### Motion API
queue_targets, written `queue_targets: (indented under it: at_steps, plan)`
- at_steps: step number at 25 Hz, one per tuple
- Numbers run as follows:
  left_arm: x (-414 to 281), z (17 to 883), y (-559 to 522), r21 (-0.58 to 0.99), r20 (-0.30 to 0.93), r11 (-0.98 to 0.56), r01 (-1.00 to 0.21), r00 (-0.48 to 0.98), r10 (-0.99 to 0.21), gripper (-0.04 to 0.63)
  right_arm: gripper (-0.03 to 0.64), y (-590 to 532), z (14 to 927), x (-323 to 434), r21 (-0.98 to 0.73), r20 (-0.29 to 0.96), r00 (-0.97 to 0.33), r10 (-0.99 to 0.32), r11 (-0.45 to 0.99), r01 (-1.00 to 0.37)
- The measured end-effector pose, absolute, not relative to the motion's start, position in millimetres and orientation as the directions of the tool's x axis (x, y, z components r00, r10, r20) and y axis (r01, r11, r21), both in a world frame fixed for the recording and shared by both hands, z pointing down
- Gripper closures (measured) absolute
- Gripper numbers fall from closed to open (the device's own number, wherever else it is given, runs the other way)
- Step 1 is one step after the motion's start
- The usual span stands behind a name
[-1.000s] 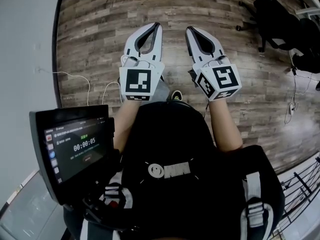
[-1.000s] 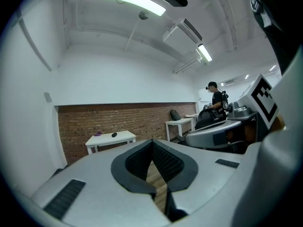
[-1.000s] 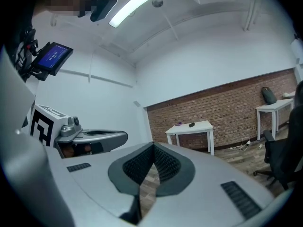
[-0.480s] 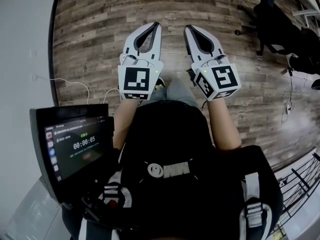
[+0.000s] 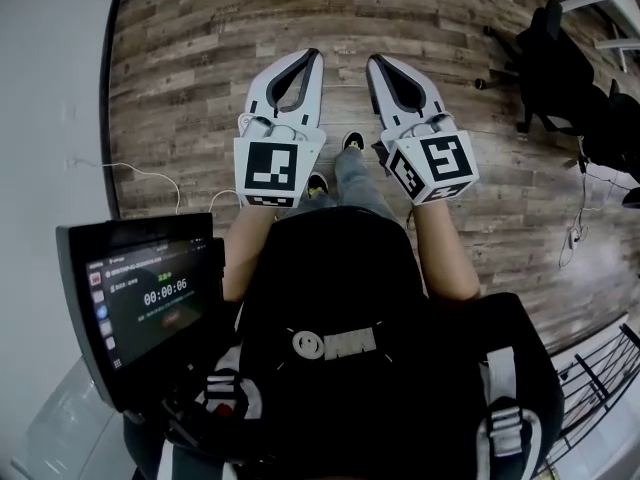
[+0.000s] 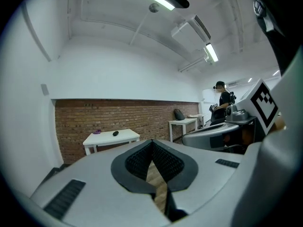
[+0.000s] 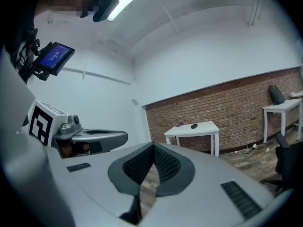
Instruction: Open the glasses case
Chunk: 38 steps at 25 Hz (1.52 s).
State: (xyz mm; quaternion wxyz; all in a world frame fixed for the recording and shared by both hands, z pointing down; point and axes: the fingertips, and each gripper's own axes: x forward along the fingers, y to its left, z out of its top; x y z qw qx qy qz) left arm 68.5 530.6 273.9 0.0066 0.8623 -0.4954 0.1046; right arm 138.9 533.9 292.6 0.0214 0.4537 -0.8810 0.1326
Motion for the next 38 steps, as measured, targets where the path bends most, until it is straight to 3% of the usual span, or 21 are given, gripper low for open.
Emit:
queue_targets:
  at_steps: [9,18,38]
  plan:
    - [103,266,453,-0.115,0.165,-0.493,-0.862,0.473,-0.865,0.592,0.62,455,290,175,-0.22,0.128,-0.598,-0.791,0.566,-0.795]
    - [95,265,407,-0.12,0.17,-0.469,-0.875,0.447,-0.878,0.592,0.62,405,286,177,-0.232,0.115,-0.609,-0.785,0.575,-0.785]
    - [8,271,264,-0.101,0.132,-0.488,-0.867,0.475,-0.87,0.592,0.62,269,287,88,-0.187,0.133,-0.577,-0.806,0.551,-0.813]
